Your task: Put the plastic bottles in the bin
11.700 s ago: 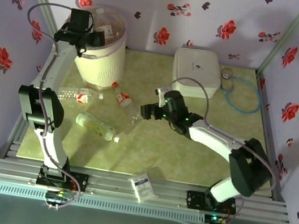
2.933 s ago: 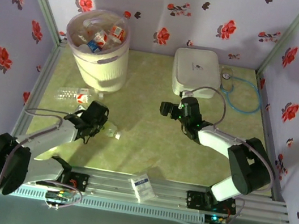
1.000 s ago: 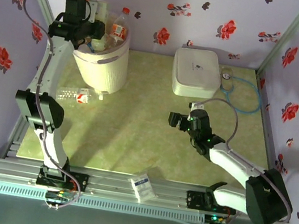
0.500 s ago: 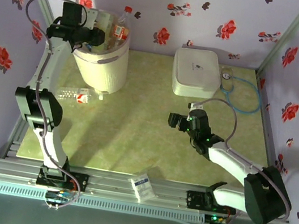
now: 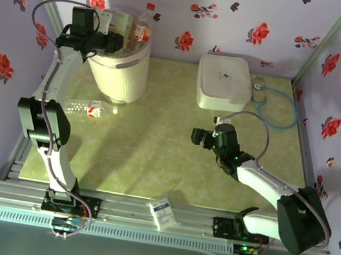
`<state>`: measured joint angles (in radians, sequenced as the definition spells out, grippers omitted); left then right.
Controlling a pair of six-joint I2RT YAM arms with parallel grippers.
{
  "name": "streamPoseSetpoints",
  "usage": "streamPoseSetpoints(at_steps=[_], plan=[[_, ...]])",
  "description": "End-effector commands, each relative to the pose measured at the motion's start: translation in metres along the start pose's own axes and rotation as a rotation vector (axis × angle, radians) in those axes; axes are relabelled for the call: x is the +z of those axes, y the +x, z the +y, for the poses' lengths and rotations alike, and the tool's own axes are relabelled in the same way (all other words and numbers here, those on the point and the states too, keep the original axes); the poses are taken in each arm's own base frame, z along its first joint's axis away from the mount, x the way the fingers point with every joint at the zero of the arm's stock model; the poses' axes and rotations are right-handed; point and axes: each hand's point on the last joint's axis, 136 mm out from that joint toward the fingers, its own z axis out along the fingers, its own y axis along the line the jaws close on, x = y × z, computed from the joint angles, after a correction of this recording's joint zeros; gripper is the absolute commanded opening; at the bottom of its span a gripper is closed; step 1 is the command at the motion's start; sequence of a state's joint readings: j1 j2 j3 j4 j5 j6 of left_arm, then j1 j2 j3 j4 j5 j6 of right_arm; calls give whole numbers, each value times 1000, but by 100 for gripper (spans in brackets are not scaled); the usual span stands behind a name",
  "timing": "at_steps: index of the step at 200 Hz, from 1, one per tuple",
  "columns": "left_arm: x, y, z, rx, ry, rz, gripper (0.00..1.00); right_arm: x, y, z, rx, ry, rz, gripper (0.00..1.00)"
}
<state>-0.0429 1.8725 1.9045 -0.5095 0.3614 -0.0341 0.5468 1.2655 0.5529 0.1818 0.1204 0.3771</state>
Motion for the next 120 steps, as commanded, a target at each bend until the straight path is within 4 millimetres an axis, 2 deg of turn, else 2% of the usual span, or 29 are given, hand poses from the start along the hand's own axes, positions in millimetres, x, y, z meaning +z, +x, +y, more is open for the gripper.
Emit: streamPoseSetpoints(at_steps=[1,38,68,101,120], plan=[[-12,7,-3,-47,-11,55,50,3,-10,5,21,-18,-16,99],[-55,-34,-8,-53,-73,-24,69,5,-10,5,12,-19,-11,99],[-90,-50,-3,-64,-172,-64,80,7,-7,6,21,-27,-7,99],[-142,-42,20,-191,-349,-108,81,7,-4,5,17,-22,-3,99],[-166,-19,35,-323,-403,-139,80,8,-2,2,11,-10,0,99]])
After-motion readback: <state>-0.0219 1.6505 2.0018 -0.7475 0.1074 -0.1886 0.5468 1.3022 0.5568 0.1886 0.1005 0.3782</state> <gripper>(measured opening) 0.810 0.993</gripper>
